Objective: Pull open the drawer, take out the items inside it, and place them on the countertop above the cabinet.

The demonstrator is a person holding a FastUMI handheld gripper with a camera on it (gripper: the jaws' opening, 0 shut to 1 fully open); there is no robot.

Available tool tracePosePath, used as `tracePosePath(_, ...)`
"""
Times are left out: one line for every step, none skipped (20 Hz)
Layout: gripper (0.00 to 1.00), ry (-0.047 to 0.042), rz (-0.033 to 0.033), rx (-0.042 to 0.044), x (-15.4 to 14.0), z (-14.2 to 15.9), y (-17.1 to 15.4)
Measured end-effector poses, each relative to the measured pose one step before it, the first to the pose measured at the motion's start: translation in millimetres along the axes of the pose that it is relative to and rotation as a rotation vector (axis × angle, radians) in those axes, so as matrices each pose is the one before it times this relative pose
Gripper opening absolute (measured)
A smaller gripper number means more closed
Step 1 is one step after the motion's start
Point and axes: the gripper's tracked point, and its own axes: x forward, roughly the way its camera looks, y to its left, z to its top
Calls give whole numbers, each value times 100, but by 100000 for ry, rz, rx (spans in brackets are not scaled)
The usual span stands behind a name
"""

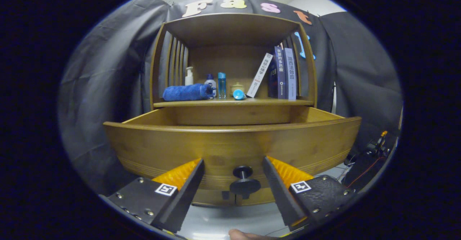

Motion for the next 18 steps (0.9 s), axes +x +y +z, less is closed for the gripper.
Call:
tracePosePath(99,-106,239,548,607,87,34)
tracePosePath(99,239,112,-178,594,187,56)
tracePosePath(99,324,-41,-786,582,108,-3)
tracePosePath(99,234,-117,-421,539,265,13)
tracePosePath(99,-434,175,180,687,405,82)
tracePosePath(99,-371,62,82,654,464,111)
tracePosePath(99,2343,22,48,1124,-87,2)
tracePosePath(99,-125,-162,656,575,112,-44)
tracePosePath(99,1783,67,512,937,78,128)
tracePosePath(99,283,-301,30,826,94,138)
tracePosePath(99,358,-227,-286,622,245,103)
tracePosePath(99,491,-254,-388,647,256,46)
tracePosePath(99,351,-103,301,532,69,109)
tracePosePath(99,584,116,402,651,121,46)
tracePosePath(99,465,59,318,602,88,-7)
tracePosePath(99,367,-110,72,495,116,25)
tracePosePath(99,342,-200,105,637,113,95)
tracePosePath(99,427,-168,-138,538,152,18)
